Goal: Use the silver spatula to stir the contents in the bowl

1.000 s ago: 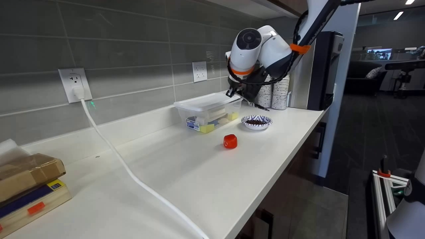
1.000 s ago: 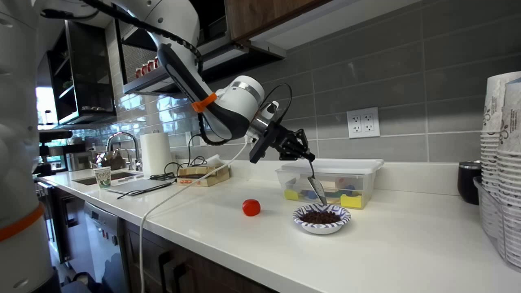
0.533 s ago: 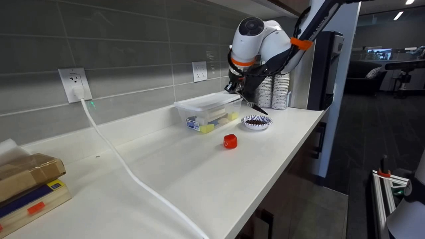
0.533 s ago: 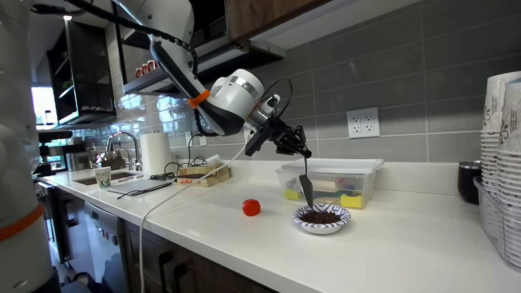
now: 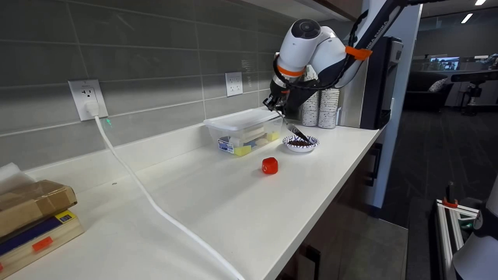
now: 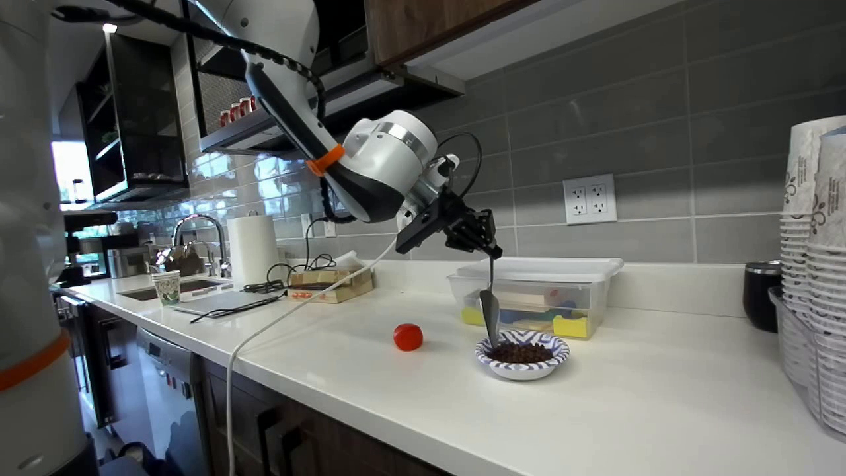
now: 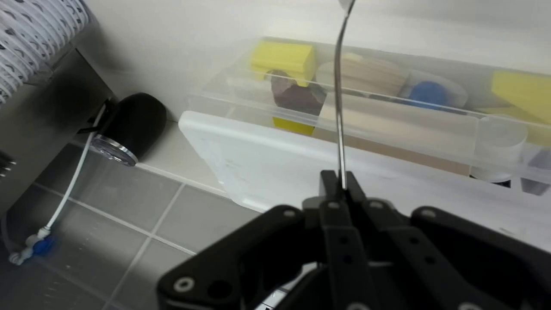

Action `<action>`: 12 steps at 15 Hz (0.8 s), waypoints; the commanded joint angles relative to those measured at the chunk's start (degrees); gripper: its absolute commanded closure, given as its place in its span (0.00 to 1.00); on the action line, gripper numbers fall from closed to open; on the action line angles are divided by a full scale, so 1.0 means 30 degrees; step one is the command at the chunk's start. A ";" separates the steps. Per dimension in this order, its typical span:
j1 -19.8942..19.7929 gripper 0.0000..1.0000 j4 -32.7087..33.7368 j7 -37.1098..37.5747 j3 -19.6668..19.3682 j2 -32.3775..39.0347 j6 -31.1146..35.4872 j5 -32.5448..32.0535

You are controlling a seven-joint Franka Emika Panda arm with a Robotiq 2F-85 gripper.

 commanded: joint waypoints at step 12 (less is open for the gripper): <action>0.0000 0.99 0.1415 1.2774 0.0571 0.1162 -0.0369 -1.2003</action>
